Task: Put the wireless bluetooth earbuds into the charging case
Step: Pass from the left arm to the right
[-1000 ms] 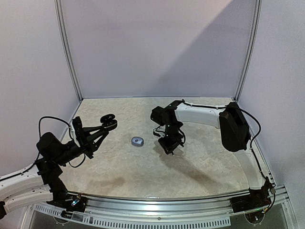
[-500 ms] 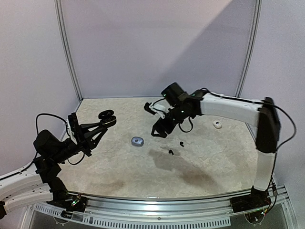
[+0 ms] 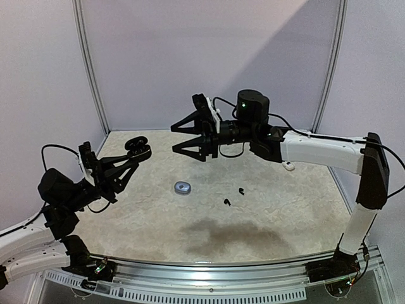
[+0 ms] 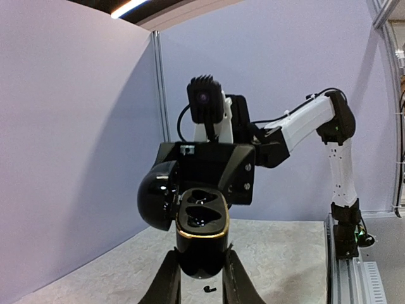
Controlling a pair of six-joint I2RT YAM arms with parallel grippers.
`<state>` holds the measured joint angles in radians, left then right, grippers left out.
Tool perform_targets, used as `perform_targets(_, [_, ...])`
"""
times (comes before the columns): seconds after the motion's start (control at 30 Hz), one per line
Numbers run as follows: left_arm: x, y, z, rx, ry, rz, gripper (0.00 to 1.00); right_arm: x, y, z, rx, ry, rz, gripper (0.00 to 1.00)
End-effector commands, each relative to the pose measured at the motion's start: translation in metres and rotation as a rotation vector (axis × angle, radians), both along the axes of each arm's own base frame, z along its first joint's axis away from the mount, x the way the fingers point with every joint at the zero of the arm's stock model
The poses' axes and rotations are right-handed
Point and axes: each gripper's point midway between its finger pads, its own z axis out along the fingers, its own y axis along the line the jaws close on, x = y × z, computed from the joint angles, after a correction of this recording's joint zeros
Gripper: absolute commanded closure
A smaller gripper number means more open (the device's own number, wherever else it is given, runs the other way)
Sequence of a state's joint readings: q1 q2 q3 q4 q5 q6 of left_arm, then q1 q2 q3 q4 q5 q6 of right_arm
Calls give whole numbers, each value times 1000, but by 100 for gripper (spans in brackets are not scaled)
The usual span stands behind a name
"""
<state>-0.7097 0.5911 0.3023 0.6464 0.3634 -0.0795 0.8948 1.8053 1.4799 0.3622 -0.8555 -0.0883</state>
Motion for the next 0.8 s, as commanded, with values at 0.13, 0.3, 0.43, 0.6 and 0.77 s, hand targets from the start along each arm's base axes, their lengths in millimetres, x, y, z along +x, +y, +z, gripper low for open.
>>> perform_targets(0.13, [-10, -5, 18, -40, -30, -49, 100, -34, 24, 1, 7, -4, 119, 31])
perform_targets(0.3, [-10, -7, 18, -37, -33, -51, 100, -35, 34, -1, -9, 29, 137, 39])
perform_targets(0.43, [-10, -7, 19, -36, -36, -51, 100, -35, 39, -4, -33, 47, 156, 49])
perform_targets(0.6, [-10, -8, 21, -35, -43, -50, 100, -39, 41, -8, -62, 45, 171, 53])
perform_targets(0.77, [-9, -9, 20, -32, -41, -46, 100, -45, 44, -10, -72, 35, 194, 59])
